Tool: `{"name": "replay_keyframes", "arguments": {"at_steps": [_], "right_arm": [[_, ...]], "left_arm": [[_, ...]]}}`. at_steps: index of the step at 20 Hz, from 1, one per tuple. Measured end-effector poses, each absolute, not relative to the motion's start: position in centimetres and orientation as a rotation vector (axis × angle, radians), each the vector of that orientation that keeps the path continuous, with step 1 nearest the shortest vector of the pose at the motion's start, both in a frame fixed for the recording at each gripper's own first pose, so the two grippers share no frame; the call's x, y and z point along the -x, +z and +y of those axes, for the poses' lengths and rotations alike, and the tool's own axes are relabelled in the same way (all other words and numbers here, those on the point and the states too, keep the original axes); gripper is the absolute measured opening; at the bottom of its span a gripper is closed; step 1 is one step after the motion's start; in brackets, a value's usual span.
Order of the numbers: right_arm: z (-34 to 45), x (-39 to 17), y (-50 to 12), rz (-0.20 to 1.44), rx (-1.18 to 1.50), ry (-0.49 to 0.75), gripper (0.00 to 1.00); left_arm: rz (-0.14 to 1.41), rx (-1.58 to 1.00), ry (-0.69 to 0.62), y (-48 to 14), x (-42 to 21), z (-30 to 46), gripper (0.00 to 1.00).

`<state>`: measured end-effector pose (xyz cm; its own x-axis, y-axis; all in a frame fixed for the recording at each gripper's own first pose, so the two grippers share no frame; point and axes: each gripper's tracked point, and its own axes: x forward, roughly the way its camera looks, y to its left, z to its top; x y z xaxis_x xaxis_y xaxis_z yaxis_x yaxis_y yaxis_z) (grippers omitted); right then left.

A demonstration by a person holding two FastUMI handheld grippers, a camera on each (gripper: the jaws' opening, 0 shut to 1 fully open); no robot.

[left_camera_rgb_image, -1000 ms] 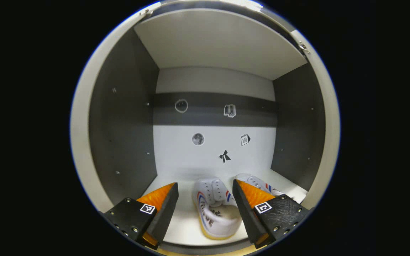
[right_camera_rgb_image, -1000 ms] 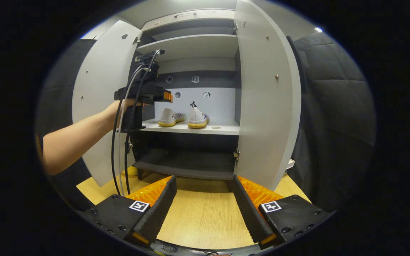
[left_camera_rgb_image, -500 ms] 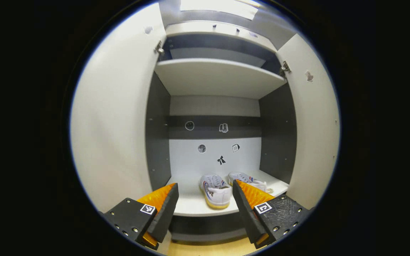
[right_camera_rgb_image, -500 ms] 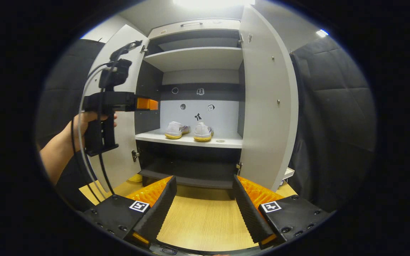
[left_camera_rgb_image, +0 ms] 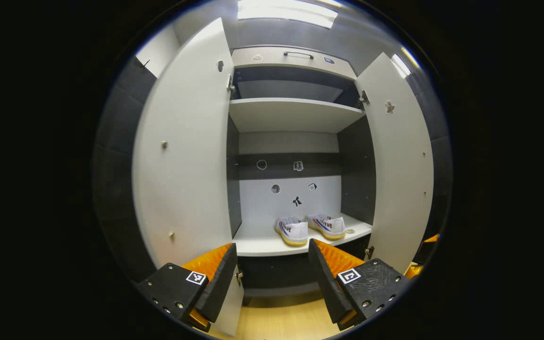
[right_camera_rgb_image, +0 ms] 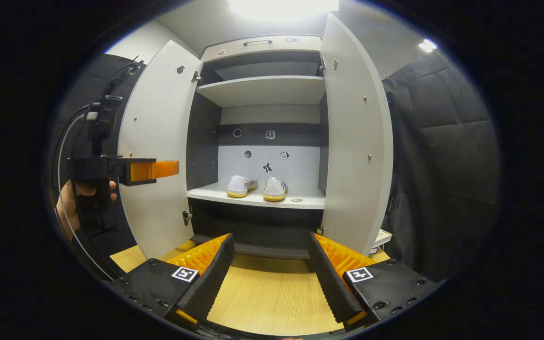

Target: Grab one shoe with the right hand and put it into the shoe cabinet, grab the other shoe with the left hand and put it into the shoe cabinet; then close the right door with the right hand and the left door with the left hand.

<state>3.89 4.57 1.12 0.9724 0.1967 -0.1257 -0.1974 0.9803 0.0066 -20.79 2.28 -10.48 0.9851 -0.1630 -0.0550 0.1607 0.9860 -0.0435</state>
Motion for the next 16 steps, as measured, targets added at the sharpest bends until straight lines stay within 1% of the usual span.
{"name": "replay_keyframes", "arguments": {"at_steps": [9,16], "right_arm": [[4.2,-2.9,2.2,0.116,0.001,0.193,0.98],[2.0,-2.9,2.9,0.116,-0.002,0.138,0.98]], "left_arm": [[0.109,0.017,-0.13,-14.1,26.9,5.6,0.82],[0.142,0.014,-0.119,-16.0,30.4,7.2,0.82]]}}
